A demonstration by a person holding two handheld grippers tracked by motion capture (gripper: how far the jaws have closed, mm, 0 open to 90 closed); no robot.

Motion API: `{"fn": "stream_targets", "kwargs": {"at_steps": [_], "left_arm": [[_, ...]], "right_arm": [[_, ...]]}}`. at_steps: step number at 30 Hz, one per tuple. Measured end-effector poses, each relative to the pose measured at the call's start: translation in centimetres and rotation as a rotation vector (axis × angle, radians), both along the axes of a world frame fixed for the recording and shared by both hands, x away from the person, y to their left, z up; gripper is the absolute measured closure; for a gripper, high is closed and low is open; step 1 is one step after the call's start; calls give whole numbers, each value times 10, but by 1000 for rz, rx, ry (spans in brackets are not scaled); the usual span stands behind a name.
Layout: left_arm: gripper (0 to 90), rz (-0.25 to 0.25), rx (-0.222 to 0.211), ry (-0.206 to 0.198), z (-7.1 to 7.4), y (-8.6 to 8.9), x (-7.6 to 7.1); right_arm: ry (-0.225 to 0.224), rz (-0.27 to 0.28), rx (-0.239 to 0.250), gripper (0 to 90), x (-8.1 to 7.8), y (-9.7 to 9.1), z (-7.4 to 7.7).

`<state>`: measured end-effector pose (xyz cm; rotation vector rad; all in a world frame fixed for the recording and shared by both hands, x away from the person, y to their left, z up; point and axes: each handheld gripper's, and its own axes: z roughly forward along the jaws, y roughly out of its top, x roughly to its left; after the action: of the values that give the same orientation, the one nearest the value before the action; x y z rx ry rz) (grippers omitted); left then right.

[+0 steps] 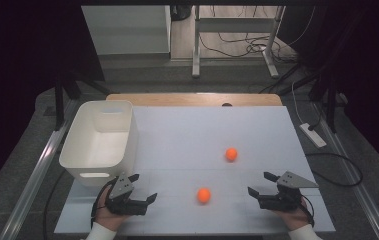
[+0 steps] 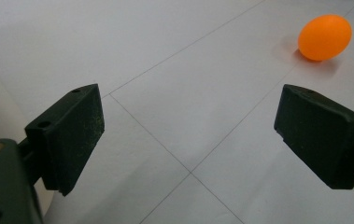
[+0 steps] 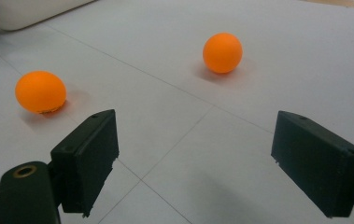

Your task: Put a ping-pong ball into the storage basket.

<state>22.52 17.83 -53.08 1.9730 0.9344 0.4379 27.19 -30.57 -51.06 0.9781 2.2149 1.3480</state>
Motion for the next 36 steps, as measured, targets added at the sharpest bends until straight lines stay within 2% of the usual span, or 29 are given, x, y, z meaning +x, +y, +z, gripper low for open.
{"fn": "stream_targets", "kwargs": {"at_steps": [15, 36], "left_arm": [[94, 1, 2, -4, 1, -1, 0], [94, 1, 1, -7, 5, -5, 0]], "right_arm": [[5, 0, -16, 149, 0, 1, -1], [9, -2, -3, 151, 0, 1, 0]]}}
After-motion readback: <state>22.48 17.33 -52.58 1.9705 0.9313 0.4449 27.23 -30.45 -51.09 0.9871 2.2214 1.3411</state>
